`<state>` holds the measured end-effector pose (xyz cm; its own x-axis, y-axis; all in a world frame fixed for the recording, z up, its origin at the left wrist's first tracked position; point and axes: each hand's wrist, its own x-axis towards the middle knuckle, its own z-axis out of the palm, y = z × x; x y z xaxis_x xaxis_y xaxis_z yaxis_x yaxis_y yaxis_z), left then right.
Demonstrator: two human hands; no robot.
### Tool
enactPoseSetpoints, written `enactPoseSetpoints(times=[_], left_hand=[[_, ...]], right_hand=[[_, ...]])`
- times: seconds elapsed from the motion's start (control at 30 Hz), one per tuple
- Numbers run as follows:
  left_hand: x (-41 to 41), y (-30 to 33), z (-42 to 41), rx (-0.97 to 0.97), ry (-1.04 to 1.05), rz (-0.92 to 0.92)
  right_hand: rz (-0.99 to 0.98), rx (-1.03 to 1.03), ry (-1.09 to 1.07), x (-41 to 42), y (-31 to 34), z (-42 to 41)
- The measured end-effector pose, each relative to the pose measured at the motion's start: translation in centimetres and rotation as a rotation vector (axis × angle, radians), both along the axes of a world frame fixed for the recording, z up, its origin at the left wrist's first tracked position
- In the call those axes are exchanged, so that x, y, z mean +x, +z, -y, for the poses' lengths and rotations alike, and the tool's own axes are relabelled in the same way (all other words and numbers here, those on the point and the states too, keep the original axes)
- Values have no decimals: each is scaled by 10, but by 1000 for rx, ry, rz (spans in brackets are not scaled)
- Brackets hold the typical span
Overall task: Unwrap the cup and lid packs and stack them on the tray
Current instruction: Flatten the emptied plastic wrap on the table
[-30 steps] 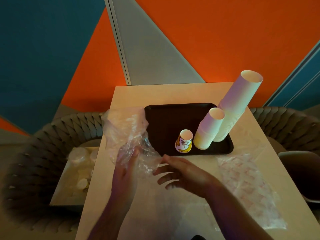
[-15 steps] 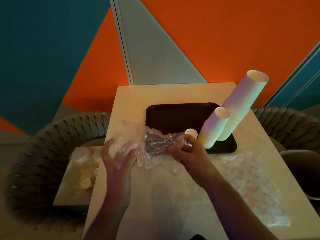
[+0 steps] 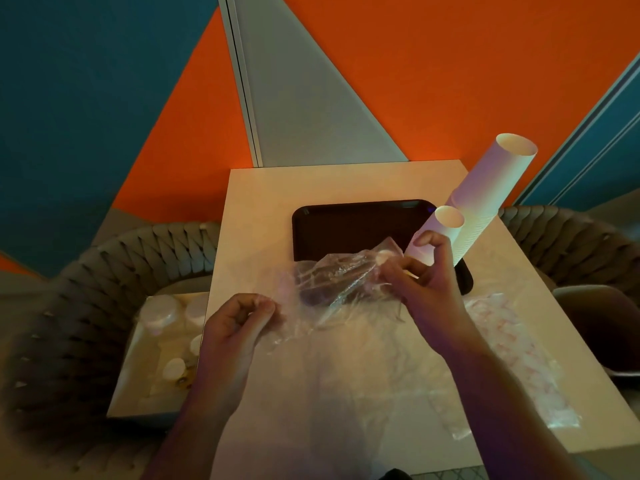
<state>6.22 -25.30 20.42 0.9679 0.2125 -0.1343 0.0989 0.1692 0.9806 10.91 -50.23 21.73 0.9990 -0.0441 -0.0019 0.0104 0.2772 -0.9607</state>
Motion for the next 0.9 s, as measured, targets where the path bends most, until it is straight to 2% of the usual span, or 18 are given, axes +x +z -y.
enactPoseSetpoints(times=[0.13, 0.23, 0.33, 0.5, 0.63, 0.7, 0.8, 0.9], left_hand=[[2, -1, -15, -77, -33, -32], [8, 2, -27, -213, -213, -142], [15, 2, -32, -182, -328, -220], [25, -1, -34, -80, -126, -133], [30, -2, -39, -73, -18, -124], [33, -1, -37, -67, -30, -124], [32, 3, -29, -83, -166, -112], [29, 5, -21, 29, -338, -90]], right_hand=[[35, -96, 53, -3, -2, -3], [29, -144, 149, -9, 2, -5], [6, -263, 230, -13, 4, -6], [-46, -406, 330, -20, 9, 3], [-54, -475, 332, -27, 12, 16], [-60, -444, 319, -29, 8, 20], [-85, -294, 182, -31, -1, 19], [-87, -276, 40, -30, -6, 21]])
